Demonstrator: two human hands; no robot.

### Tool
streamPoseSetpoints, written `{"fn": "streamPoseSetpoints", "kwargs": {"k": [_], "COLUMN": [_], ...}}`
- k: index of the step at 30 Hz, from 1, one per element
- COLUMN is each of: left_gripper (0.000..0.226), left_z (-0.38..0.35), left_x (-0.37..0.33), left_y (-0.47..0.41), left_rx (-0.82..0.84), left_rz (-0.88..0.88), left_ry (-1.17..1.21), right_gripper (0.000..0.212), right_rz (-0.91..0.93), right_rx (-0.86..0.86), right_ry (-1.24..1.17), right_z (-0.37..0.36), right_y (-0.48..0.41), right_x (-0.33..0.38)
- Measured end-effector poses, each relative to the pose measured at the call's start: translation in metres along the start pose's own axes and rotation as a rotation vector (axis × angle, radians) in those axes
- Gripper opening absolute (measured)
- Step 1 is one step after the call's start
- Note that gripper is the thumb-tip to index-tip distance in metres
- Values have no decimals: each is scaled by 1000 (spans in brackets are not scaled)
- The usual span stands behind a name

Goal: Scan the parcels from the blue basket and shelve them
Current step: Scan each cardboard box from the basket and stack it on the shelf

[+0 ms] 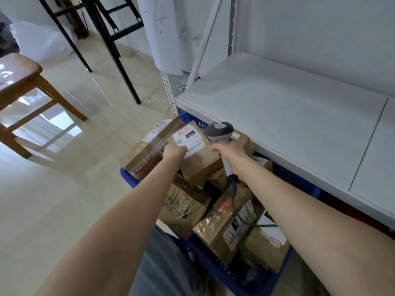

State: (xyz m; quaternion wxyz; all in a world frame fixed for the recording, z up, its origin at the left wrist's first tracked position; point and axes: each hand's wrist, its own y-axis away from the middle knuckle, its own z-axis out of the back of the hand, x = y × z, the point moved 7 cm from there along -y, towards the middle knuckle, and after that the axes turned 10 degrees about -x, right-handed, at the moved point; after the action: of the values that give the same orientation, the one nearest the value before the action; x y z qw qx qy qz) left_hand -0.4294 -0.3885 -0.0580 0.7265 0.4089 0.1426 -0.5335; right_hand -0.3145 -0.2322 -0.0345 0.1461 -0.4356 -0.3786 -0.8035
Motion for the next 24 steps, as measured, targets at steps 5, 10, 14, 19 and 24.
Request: {"fn": "streamPoseSetpoints", "kwargs": {"k": [5,10,14,19,24], "left_gripper": [32,45,42,48,38], "left_z": [-28,-44,-50,-59,-63], "left_x": [-14,-18,-18,-15,-24], "left_y": [35,73,103,137,172], "left_rx": [120,210,298,413,517], "left_rz": [-43,-82,-81,-87,-89], "left_ry": [31,138,205,258,311], "right_gripper": [46,28,17,17,37], "right_rz": [-23,-77,-89,-47,3], "right_rx": [-131,-150,-193,-267,-316], "right_ry": [-52,-210,-327,-401,-436], "right_z": [52,85,108,147,182], "right_y": [3,21,42,68,90], "right_x": [-18,-47,-68,-83,-96]}}
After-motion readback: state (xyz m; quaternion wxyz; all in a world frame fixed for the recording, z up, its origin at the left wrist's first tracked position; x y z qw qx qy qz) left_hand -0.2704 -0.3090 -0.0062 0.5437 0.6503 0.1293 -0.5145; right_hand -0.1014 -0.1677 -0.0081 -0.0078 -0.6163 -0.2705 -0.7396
